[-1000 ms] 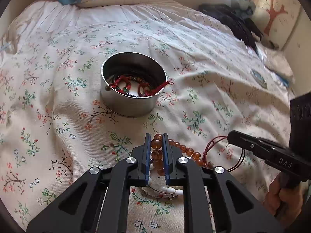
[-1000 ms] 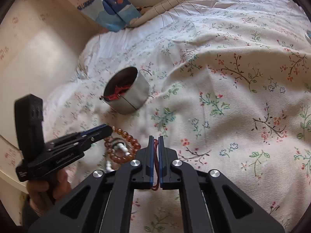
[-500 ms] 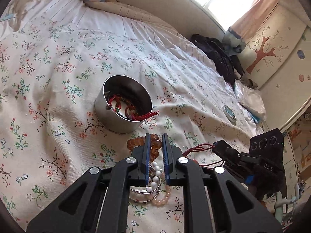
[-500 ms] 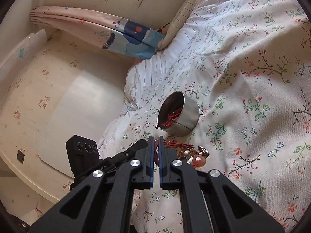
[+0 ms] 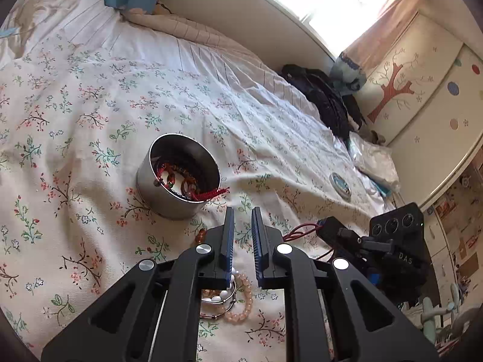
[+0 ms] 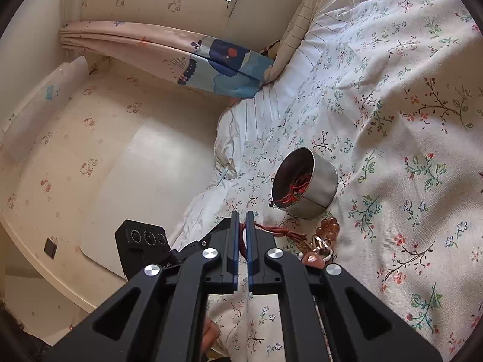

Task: Organize jewelry
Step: 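Carry the amber bead bracelet and red cord over the silver tin with both grippers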

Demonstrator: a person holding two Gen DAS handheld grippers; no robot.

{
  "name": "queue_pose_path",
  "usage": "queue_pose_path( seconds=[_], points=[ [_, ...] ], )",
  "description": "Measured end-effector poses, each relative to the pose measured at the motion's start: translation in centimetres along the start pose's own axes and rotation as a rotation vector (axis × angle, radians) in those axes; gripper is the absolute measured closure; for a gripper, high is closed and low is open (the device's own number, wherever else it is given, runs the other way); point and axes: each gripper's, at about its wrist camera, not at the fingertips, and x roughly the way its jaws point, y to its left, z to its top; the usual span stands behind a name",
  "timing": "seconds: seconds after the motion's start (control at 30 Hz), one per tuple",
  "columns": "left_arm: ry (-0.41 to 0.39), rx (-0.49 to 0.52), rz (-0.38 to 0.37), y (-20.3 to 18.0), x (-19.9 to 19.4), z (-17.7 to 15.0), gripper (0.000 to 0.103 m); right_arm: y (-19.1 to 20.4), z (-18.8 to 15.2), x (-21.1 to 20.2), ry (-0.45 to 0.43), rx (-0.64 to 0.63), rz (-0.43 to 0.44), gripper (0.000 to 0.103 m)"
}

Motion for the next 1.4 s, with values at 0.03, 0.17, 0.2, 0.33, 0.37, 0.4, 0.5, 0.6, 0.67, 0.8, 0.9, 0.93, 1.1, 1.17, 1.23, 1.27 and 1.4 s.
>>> queue_pose_path(
  seconds=[0.03,0.17,0.2,0.33,0.37,0.4,0.5,0.6,0.67,0.8,0.9,0.93,1.1,1.17,1.23,1.27,1.4],
  points=[
    [0.021,0.02,0.032,-0.1,0.4,-0.1,0.092,0.0,0.0,-0.1,-0.005,0.0,-0.007,0.098],
    [0.155,0.101,0.244,-0.2,4.1,-1.2,0.078,-0.7,0.2,-0.4,-0.018,0.017,-0.021,0.098],
    [0.18,0.115,0.281,0.0,5.1,-1.4,0.075,-0.8,0.2,-0.4,-0.02,0.021,-0.024,0.098],
    [0.219,0.136,0.343,0.5,7.7,-1.2,0.059,-1.2,0.2,-0.5,-0.019,0.027,-0.027,0.098],
    [0.229,0.136,0.371,0.8,8.3,-1.2,0.058,-1.3,0.2,-0.5,-0.017,0.03,-0.027,0.098],
    [0.245,0.136,0.393,1.1,8.9,-1.3,0.058,-1.4,0.2,-0.5,-0.014,0.034,-0.026,0.098],
    [0.271,0.177,0.4,0.8,9.8,-1.8,0.059,-1.5,0.3,-0.4,-0.009,0.039,-0.024,0.098],
    [0.282,0.255,0.42,-0.4,10.3,-2.5,0.086,-1.5,0.3,-0.4,-0.008,0.038,-0.023,0.098],
    [0.266,0.287,0.421,-1.1,9.9,-2.6,0.092,-1.6,0.3,-0.5,-0.01,0.04,-0.02,0.098],
    [0.175,0.197,0.295,-1.5,6.5,-1.3,0.093,-1.7,0.3,-0.8,-0.017,0.042,-0.011,0.098],
    [0.101,0.104,0.147,-1.1,3.4,-0.5,0.092,-1.8,0.3,-0.8,-0.016,0.05,0.005,0.098],
    [0.082,0.08,0.111,-0.8,2.7,-0.3,0.092,-1.8,0.4,-0.8,-0.016,0.053,0.012,0.098],
    [-0.006,0.014,0.0,-0.4,0.6,0.5,0.092,-1.8,0.4,-0.6,-0.016,0.069,0.056,0.098],
    [-0.039,0.02,-0.001,-0.7,0.0,0.7,0.092,-1.8,0.5,-0.5,-0.019,0.077,0.072,0.098],
    [-0.064,0.019,-0.002,-0.8,-0.5,0.7,0.092,-1.6,0.6,-0.4,-0.025,0.071,0.074,0.098],
    [-0.075,0.017,-0.001,-0.8,-0.7,0.8,0.092,-1.4,0.7,-0.3,-0.031,0.066,0.076,0.098],
    [-0.121,0.009,0.005,-0.9,-1.3,1.2,0.092,-0.6,1.5,0.5,-0.057,0.049,0.099,0.098]
  ],
)
